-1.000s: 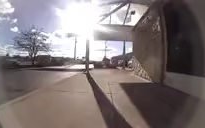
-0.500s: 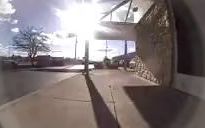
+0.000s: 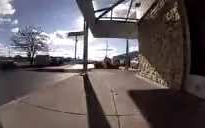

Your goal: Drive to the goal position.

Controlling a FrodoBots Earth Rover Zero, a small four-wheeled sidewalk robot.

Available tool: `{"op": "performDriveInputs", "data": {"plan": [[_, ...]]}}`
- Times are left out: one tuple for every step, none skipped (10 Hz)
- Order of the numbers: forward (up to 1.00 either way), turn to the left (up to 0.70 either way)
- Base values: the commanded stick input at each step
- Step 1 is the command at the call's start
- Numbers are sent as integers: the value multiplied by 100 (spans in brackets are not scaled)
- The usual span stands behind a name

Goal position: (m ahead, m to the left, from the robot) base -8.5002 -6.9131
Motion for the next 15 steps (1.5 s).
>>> {"op": "performDriveInputs", "data": {"plan": [[85, -16], [85, -10], [85, -3], [85, 0], [85, 0], [85, 0], [85, 0], [85, 0], [85, 0], [85, 0], [85, 0], [85, 0], [85, 5], [85, 11], [85, 16]]}}
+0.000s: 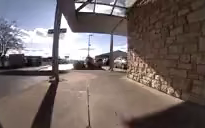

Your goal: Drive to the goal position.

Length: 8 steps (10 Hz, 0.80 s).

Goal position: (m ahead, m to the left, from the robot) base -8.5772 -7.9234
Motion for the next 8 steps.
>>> {"op": "performDriveInputs", "data": {"plan": [[85, 22], [85, 20], [85, 0], [85, 0], [85, 0], [85, 0], [85, 0], [85, 0]]}}
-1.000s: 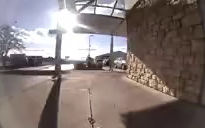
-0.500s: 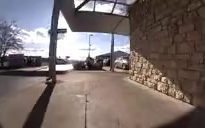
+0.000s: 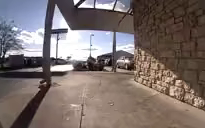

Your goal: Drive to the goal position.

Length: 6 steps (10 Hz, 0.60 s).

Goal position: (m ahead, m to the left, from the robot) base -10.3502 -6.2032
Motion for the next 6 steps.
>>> {"op": "performDriveInputs", "data": {"plan": [[85, 0], [85, 0], [85, 0], [85, 0], [85, 0], [85, 25]]}}
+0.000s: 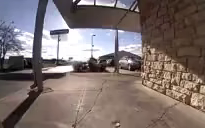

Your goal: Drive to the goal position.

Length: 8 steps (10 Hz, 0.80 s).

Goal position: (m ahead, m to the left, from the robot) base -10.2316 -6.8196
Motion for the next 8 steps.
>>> {"op": "performDriveInputs", "data": {"plan": [[85, 0], [85, 0], [85, 0], [85, 0], [85, 0], [85, 0], [85, 0], [85, 0]]}}
